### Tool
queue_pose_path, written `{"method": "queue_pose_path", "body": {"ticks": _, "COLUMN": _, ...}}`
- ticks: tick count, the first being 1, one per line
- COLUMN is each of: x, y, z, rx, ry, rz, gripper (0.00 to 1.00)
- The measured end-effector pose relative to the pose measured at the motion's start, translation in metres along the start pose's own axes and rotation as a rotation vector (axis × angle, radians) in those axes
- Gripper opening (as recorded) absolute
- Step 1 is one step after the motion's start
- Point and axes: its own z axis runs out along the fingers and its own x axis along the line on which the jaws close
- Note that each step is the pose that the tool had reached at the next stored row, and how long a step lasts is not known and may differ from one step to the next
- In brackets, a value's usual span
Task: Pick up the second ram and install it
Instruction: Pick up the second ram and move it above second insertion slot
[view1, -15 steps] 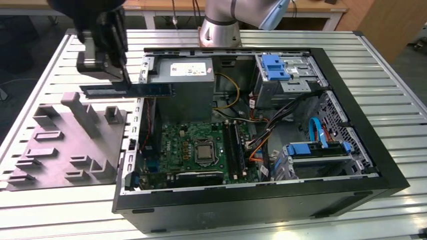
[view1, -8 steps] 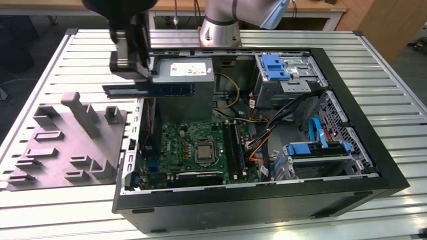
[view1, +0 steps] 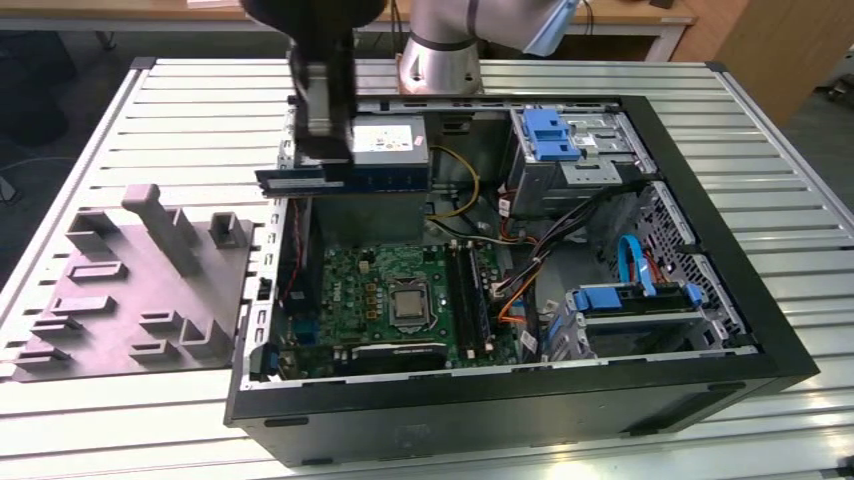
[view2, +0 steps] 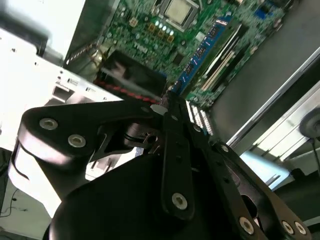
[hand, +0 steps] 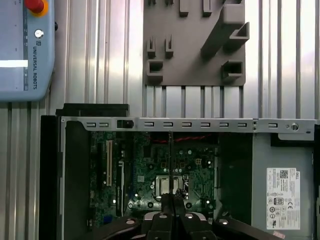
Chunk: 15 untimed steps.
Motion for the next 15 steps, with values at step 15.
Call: {"method": "queue_pose_path", "body": {"ticks": 15, "x": 0.0023, "y": -0.0649, "z": -0.0007, "rx": -0.0047, "ry": 0.0000, "rz": 0.000, "gripper": 0.11}}
